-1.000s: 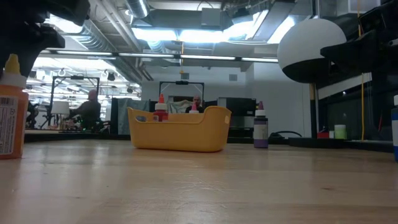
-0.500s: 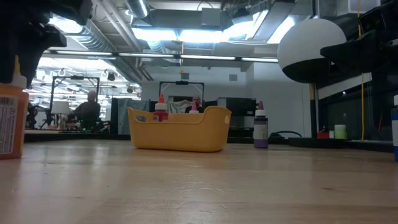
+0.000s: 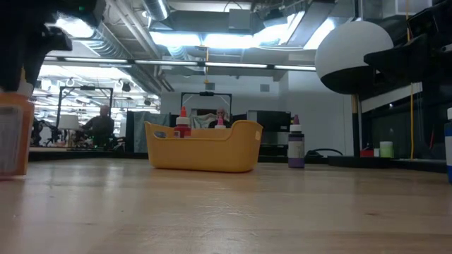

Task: Pick & Place food coloring
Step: Put the large yellow food coloring bottle into the yellow bin, then put the large red food coloring bottle into the yellow bin

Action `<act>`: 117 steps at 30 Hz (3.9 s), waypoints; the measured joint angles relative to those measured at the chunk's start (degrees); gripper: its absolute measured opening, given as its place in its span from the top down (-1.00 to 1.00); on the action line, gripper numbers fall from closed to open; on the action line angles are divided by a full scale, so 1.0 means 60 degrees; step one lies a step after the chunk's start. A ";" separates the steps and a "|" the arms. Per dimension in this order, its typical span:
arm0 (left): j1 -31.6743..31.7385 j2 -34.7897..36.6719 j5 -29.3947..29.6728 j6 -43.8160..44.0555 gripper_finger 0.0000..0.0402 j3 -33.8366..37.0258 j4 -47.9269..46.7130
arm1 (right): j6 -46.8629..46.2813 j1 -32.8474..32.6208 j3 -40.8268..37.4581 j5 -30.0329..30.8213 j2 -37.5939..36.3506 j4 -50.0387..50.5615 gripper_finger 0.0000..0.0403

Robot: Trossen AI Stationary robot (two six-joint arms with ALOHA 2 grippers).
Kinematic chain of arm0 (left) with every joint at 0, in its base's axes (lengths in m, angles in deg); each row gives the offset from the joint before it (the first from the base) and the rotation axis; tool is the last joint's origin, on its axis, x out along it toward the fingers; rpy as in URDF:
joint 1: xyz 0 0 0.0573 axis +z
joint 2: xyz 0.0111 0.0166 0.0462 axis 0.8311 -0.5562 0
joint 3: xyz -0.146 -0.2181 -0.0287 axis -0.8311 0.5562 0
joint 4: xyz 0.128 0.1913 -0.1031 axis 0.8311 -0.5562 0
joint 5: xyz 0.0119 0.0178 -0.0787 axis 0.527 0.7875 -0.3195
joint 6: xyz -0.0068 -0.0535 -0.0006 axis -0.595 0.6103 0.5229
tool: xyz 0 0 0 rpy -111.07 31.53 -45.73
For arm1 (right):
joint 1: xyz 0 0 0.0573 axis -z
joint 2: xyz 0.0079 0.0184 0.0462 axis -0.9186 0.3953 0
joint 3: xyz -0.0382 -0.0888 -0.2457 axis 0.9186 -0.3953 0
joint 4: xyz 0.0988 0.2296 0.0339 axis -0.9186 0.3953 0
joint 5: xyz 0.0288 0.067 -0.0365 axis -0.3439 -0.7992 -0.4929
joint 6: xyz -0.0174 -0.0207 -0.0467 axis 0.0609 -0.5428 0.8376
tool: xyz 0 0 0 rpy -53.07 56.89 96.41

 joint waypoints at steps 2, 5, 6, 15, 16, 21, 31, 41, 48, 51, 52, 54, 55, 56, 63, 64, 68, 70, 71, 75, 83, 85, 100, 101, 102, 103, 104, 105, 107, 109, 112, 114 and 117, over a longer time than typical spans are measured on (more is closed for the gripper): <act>0.0015 -0.0001 0.0079 -0.0035 0.44 -0.0237 -0.0001 | -0.0004 0.0001 0.0000 0.0000 -0.0002 -0.0002 0.96; 0.0180 -0.0001 0.0401 -0.0247 0.43 -0.0831 -0.0206 | -0.0004 0.0001 0.0000 0.0002 -0.0002 0.0001 0.96; 0.0305 -0.0001 0.0556 -0.0381 0.43 -0.1102 -0.0343 | 0.0000 0.0000 0.0000 0.0002 -0.0001 0.0000 0.96; 0.2490 -0.0010 0.0798 -0.2397 0.44 -0.3835 -0.1003 | -0.0007 -0.0001 0.0000 0.0002 -0.0002 0.0001 0.96; 0.2794 -0.0061 0.0745 -0.2662 0.44 -0.4144 -0.1007 | -0.0005 -0.0001 0.0000 0.0002 0.0000 -0.0001 0.96; 0.4048 -0.0694 0.0506 -0.4313 0.45 -0.5558 -0.1048 | -0.0007 -0.0002 0.0000 0.0003 0.0001 0.0001 0.96; 0.5966 -0.2750 -0.0251 -0.6551 0.45 -0.8143 -0.1390 | -0.0004 -0.0002 0.0000 0.0000 -0.0002 -0.0002 0.96; 0.6868 -0.4095 -0.0360 -0.7817 0.45 -0.8298 -0.1839 | -0.0004 -0.0002 0.0000 0.0004 0.0001 0.0001 0.96; 0.7387 -0.4303 -0.0357 -0.8981 0.45 -0.7607 -0.1422 | -0.0004 -0.0002 0.0000 0.0000 0.0001 -0.0002 0.96; 0.7670 -0.4299 -0.0418 -0.9473 0.45 -0.7320 -0.1385 | -0.0004 -0.0002 0.0000 0.0018 0.0001 0.0001 0.96; 0.7740 -0.4285 -0.0520 -0.9615 0.45 -0.7163 -0.1225 | -0.0004 -0.0002 0.0000 0.0061 0.0001 0.0001 0.96; 0.7830 -0.4297 -0.0612 -0.9831 0.45 -0.6830 -0.0989 | -0.0004 0.0000 0.0000 0.0150 0.0001 0.0009 0.96; 0.7873 -0.4313 -0.0672 -0.9966 0.45 -0.6712 -0.0947 | -0.0004 -0.0002 0.0000 0.0193 0.0001 0.0009 0.96; 0.7904 -0.4313 -0.0687 -1.0109 0.45 -0.6629 -0.0910 | -0.0007 0.0001 0.0000 0.0230 0.0001 0.0012 0.96; 0.8237 -0.4298 -0.0864 -1.0638 0.44 -0.5760 0.0043 | -0.0004 -0.0001 0.0000 0.0244 0.0001 0.0043 0.96; 0.8267 -0.4289 -0.0916 -1.0674 0.45 -0.5644 0.0252 | -0.0004 -0.0002 0.0000 0.0244 0.0001 0.0041 0.96; 0.8307 -0.4304 -0.0966 -1.0793 0.45 -0.5361 0.0444 | -0.0006 -0.0001 0.0000 0.0244 0.0001 0.0045 0.96; 0.8317 -0.4293 -0.0969 -1.0941 0.44 -0.5321 0.0576 | -0.0004 0.0000 0.0000 0.0244 0.0001 0.0041 0.96; 0.8315 -0.4293 -0.0936 -1.0991 0.44 -0.5285 0.0606 | -0.0004 -0.0002 0.0000 0.0244 0.0001 0.0045 0.96; 0.8313 -0.4293 -0.0918 -1.1083 0.45 -0.5274 0.0613 | -0.0004 -0.0002 0.0000 0.0244 0.0001 0.0041 0.96; 0.8306 -0.4293 -0.0520 -1.1097 0.44 -0.5274 0.0261 | -0.0004 0.0001 0.0003 0.0244 0.0001 0.0041 0.96; 0.8309 -0.4293 -0.0508 -1.1091 0.44 -0.5274 0.0162 | -0.0004 -0.0002 0.0000 0.0244 0.0001 0.0041 0.96; 0.8309 -0.4293 -0.0790 -1.0880 0.33 -0.5274 0.0162 | -0.0004 -0.0001 0.0000 0.0244 0.0001 0.0041 0.96; 0.8306 -0.4293 -0.0790 -1.0880 0.32 -0.5274 0.0162 | -0.0006 -0.0002 0.0002 0.0244 0.0001 0.0038 0.96; 0.8306 -0.4293 -0.0784 -1.0883 0.30 -0.5274 0.0162 | -0.0004 -0.0001 0.0004 0.0244 0.0001 0.0040 0.96; 0.8307 -0.4293 -0.0766 -1.0886 0.29 -0.5274 0.0164 | -0.0005 -0.0001 0.0001 0.0244 0.0001 0.0038 0.96; 0.8306 -0.4293 -0.0752 -1.0887 0.29 -0.5274 0.0163 | -0.0005 -0.0001 0.0001 0.0244 0.0001 0.0038 0.96; 0.8306 -0.4293 -0.0750 -1.0885 0.29 -0.5274 0.0164 | -0.0004 -0.0002 0.0000 0.0244 0.0001 0.0038 0.96; 0.8306 -0.4293 -0.0747 -1.0853 0.28 -0.5274 0.0162 | -0.0005 -0.0002 0.0001 0.0246 0.0001 0.0038 0.96; 0.8306 -0.4293 -0.0696 -1.0820 0.28 -0.5274 0.0162 | -0.0004 -0.0002 0.0000 0.0248 0.0001 0.0038 0.96; 0.8283 -0.4293 -0.0570 -1.0821 0.26 -0.5379 -0.0015 | -0.0004 -0.0002 0.0000 0.0245 0.0001 0.0038 0.96; 0.8280 -0.4293 -0.0488 -1.0853 0.25 -0.5632 -0.0308 | -0.0007 -0.0002 0.0004 0.0248 0.0001 0.0038 0.96; 0.8277 -0.4293 -0.0467 -1.0887 0.23 -0.6082 -0.0656 | -0.0004 -0.0002 0.0000 0.0248 0.0001 0.0038 0.96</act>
